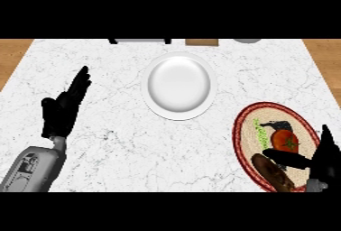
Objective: Pick the tomato from the placemat and place it in the plate
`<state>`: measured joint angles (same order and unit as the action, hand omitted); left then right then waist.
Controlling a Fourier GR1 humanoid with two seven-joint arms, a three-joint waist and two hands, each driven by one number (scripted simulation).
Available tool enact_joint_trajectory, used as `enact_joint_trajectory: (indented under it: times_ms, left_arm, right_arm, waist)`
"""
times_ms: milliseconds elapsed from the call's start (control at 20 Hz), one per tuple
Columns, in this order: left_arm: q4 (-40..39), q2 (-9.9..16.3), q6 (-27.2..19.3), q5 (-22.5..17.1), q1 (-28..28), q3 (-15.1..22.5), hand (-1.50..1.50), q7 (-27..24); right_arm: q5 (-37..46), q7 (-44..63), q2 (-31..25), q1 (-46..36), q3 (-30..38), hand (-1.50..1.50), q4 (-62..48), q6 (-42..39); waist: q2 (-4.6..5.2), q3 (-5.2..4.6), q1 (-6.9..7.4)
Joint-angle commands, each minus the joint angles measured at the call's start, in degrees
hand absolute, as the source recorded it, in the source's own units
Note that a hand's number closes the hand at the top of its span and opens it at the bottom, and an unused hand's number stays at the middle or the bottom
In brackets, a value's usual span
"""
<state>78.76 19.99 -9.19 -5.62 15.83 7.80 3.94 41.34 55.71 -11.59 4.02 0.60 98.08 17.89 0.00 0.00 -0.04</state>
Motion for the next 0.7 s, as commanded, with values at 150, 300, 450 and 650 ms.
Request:
enact_joint_trajectory:
  times_ms: [150, 300, 450, 650]
  left_arm:
    - [-0.69, -2.7, 2.9, 2.51, -0.07, -2.74, 0.0, 0.31]
    - [2.86, -2.66, 3.68, 2.84, 0.02, -4.45, 0.0, 2.86]
    - [5.98, -3.3, 4.24, 4.15, -4.22, -4.48, 0.0, 2.53]
    - [3.73, -5.47, 2.96, 6.28, -0.82, -4.12, 0.0, 3.97]
  right_arm:
    - [-2.67, -4.9, 0.18, -4.17, 4.05, -1.5, -10.17, -1.42]
    - [-2.25, -8.73, 2.42, -4.65, 3.71, -1.5, -14.67, 1.7]
    - [-0.98, -7.74, 3.1, -3.71, 3.38, -1.5, -15.11, 1.3]
    - [0.35, -13.86, 1.38, -5.89, 6.13, 1.5, -20.97, 6.16]
  waist:
    - [0.01, 0.0, -0.02]
    - [-0.01, 0.01, 0.05]
    - [-0.02, 0.0, 0.09]
    - [0.01, 0.02, 0.05]
